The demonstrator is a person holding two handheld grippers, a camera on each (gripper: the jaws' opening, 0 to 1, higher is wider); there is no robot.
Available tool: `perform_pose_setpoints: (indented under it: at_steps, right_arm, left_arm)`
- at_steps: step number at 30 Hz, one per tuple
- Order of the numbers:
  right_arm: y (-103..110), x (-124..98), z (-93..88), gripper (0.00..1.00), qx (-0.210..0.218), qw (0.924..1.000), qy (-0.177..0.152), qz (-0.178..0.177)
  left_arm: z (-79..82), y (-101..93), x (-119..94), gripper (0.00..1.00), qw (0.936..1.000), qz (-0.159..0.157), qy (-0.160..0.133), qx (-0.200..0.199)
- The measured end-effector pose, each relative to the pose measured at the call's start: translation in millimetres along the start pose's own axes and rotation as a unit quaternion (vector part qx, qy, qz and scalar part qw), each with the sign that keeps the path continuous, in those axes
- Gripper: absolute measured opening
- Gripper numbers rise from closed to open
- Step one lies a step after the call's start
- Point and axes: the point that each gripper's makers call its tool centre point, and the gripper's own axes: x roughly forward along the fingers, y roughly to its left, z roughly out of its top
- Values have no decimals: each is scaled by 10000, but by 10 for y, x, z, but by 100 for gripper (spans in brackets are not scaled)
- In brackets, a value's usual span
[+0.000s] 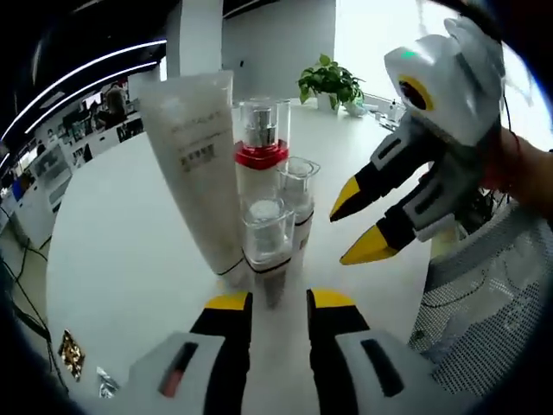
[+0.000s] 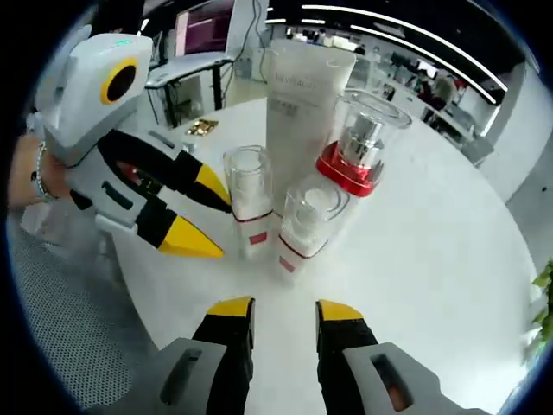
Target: Arrange the skincare products in the storage area until every visible bottle or jar stands upright without overlapping.
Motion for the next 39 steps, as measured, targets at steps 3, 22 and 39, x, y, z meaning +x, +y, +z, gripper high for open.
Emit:
perform_pose_setpoints:
  at_steps: [3,22,39]
  right_arm:
    - [-42,-6,23,23,-146,9997,-7,-191]
    - [-87,-27,46,23,-153,9993,-79,-330]
    - [-36,84,179,23,-549,9976,-360,-221]
  left_arm:
    - [81,93,45,26,9993,340,-158,66]
    - [152,90,78,16,9982,-10,-476,369]
    - [-79,92,93,11,9986,108,28,520]
